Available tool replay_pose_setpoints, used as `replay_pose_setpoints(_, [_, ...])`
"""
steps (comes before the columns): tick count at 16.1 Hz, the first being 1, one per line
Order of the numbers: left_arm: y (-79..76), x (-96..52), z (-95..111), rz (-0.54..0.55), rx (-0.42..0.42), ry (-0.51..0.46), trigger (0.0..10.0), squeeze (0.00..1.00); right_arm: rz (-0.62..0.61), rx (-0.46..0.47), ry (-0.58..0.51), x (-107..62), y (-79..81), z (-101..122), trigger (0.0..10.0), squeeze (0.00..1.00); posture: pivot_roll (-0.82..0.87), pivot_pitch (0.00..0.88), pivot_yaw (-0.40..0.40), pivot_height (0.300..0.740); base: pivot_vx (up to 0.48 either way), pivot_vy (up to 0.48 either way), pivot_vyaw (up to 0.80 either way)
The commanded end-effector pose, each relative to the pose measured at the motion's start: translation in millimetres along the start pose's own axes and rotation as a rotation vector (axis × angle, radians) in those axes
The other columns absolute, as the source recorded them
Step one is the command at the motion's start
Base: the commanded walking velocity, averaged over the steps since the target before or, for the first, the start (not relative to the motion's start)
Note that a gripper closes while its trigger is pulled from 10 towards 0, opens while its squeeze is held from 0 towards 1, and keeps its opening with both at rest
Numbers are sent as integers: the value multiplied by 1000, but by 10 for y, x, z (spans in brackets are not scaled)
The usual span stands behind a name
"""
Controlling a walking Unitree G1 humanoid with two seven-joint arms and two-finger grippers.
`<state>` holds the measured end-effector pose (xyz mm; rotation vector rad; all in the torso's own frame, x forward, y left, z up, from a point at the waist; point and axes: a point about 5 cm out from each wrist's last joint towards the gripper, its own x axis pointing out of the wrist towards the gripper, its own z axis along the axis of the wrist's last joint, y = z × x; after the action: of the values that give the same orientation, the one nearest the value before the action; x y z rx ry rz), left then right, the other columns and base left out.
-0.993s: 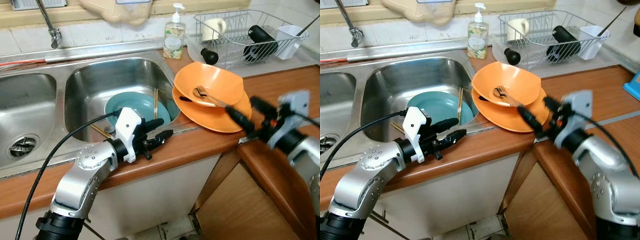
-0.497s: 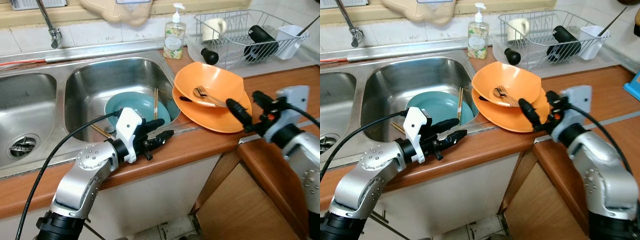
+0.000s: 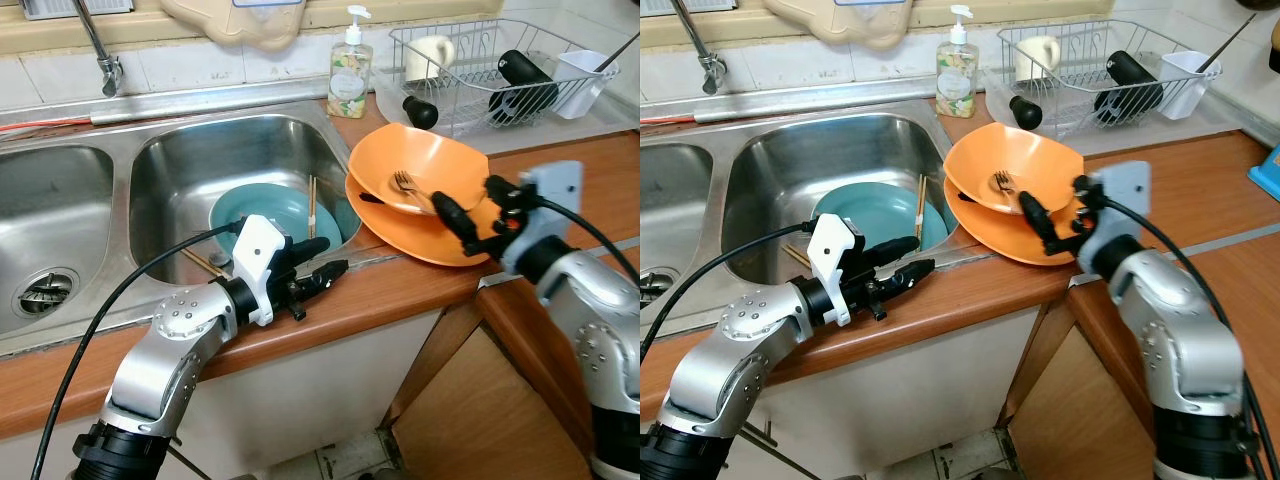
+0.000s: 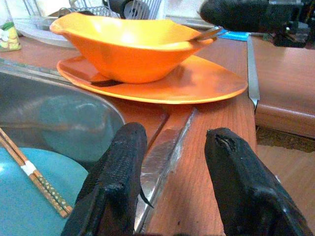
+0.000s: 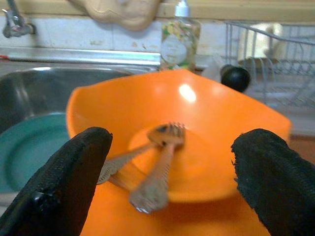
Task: Kitchen organization
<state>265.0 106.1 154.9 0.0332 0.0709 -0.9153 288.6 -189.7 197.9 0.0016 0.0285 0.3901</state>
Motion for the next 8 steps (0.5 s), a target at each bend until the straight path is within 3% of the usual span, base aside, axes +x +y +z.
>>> replay_pose_setpoints(1, [-2,13,61,-4,23,-8,10000,0,6,-20,-13,30,35,30,10000,0,-135,0,8,740,0,0,0])
replay_pose_setpoints(4, [5,20,70,-4,26,-10,10000,0,13,-17,-59,50,60,117,10000,0,-135,0,10,740,0,0,0])
replay_pose_setpoints(8, [-1,21,76,-10,26,-12,10000,0,-39,9,-79,-7,-61,126,10000,0,-140,0,15,740,0,0,0])
